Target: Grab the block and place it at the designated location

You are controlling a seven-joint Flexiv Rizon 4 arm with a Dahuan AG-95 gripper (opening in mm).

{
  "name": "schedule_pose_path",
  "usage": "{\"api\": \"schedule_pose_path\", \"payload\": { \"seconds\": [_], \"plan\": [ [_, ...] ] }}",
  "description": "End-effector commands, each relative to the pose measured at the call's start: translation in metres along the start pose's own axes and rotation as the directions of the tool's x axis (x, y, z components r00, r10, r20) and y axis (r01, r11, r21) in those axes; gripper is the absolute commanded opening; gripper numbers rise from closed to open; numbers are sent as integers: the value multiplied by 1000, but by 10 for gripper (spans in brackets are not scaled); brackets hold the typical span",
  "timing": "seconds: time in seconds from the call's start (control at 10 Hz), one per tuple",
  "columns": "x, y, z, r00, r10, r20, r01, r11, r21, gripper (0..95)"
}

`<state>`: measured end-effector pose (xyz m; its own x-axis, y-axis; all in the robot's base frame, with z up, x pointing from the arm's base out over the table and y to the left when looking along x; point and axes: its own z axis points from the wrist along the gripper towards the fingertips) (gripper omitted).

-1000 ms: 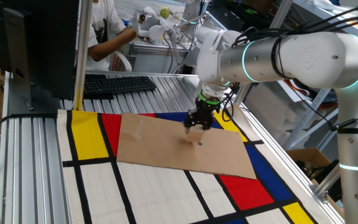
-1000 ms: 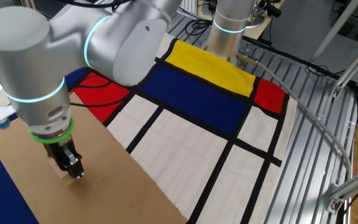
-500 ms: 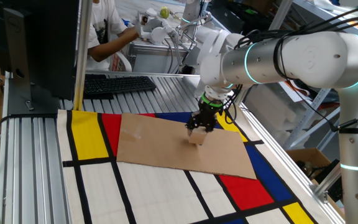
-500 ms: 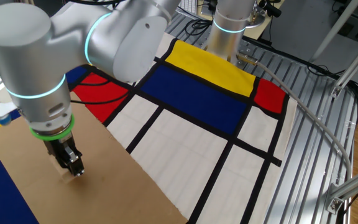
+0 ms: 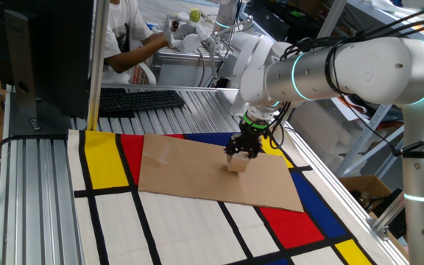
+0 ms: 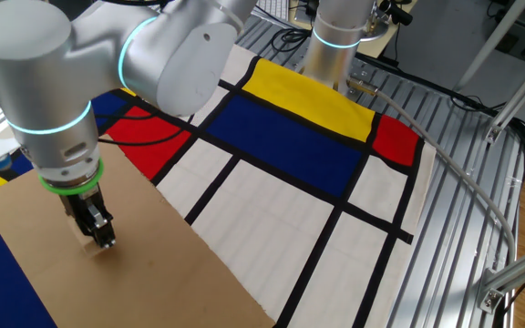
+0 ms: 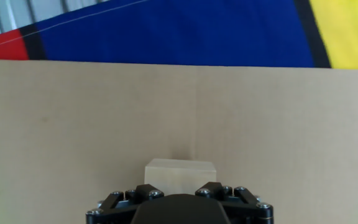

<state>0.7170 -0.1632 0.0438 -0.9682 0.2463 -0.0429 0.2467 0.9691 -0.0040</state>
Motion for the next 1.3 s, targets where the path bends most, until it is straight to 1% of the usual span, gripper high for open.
{"api": "schedule_pose_path", "payload": {
  "seconds": [0.1,0.2,0.5,0.6,1.0,1.1,1.3],
  "plan": [
    [-2,0,1,1000,-17,2,17,1000,6,0],
    [-2,0,1,1000,-21,1,21,1000,0,0],
    [-2,0,2,1000,-23,0,23,1000,-3,0],
    [-2,-1,2,1000,-23,-1,23,1000,-10,0],
    [-1,-2,9,1000,-23,0,23,999,-22,0],
    [0,-3,11,1000,-24,0,24,1000,-18,0],
    [0,-3,13,1000,-21,-5,21,1000,-22,0]
  ]
}}
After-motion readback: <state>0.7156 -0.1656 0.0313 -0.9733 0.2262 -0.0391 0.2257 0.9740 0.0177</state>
